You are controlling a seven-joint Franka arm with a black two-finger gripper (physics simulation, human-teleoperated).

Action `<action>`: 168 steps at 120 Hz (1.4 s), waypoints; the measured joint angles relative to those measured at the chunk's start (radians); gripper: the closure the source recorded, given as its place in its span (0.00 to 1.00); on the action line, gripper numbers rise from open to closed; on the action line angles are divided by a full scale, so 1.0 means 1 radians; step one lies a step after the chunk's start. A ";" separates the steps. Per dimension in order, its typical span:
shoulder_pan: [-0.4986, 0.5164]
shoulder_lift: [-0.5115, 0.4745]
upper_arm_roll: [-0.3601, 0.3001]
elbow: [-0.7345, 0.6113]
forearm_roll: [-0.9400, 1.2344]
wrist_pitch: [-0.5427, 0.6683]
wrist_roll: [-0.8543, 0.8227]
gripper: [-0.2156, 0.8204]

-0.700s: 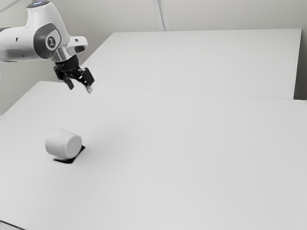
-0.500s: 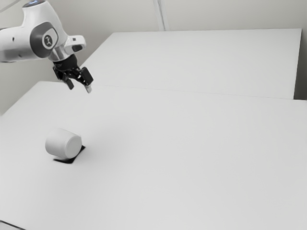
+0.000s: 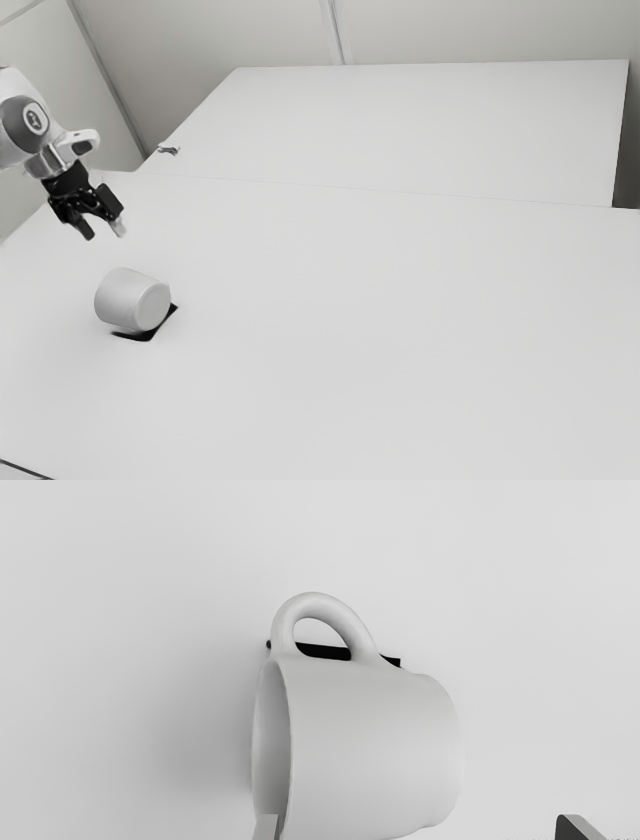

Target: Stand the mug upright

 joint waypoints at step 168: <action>0.214 0.270 0.019 0.035 -0.434 -0.398 0.367 0.82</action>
